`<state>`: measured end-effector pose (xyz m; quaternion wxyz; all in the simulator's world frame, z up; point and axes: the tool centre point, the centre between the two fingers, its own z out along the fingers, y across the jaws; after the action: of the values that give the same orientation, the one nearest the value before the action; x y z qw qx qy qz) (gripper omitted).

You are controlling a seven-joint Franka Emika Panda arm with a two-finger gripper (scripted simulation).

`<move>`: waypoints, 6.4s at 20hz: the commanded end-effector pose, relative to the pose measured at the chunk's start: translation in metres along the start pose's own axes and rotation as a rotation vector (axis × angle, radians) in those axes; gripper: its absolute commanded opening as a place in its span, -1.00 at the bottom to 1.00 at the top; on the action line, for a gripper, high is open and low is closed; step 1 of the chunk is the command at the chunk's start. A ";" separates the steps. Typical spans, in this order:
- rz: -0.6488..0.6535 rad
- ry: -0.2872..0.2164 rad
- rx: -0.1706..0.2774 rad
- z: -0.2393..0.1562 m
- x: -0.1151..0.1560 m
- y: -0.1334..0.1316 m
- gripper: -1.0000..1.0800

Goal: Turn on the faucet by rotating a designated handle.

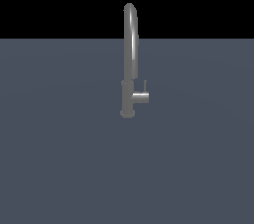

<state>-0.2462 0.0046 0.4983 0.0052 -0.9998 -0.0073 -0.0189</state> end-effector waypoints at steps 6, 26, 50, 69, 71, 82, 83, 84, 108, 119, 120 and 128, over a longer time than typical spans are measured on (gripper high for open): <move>0.008 -0.008 0.007 0.001 0.003 0.000 -1.00; 0.199 -0.196 0.182 0.022 0.084 0.007 -1.00; 0.544 -0.542 0.512 0.102 0.208 0.042 -1.00; 0.868 -0.871 0.830 0.219 0.280 0.076 -1.00; 0.910 -0.913 0.871 0.236 0.285 0.078 -1.00; 1.129 -1.130 1.079 0.328 0.300 0.084 -1.00; 1.144 -1.145 1.093 0.335 0.301 0.083 -1.00; 1.159 -1.160 1.107 0.341 0.301 0.083 -1.00; 1.233 -1.233 1.177 0.364 0.281 0.077 -1.00; 1.235 -1.231 1.178 0.363 0.260 0.077 -1.00; 1.235 -1.231 1.178 0.363 0.257 0.077 -1.00; 1.230 -1.220 1.182 0.361 0.246 0.077 -1.00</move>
<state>0.0173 -0.0652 0.1480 0.4975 -0.5099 0.4926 0.4998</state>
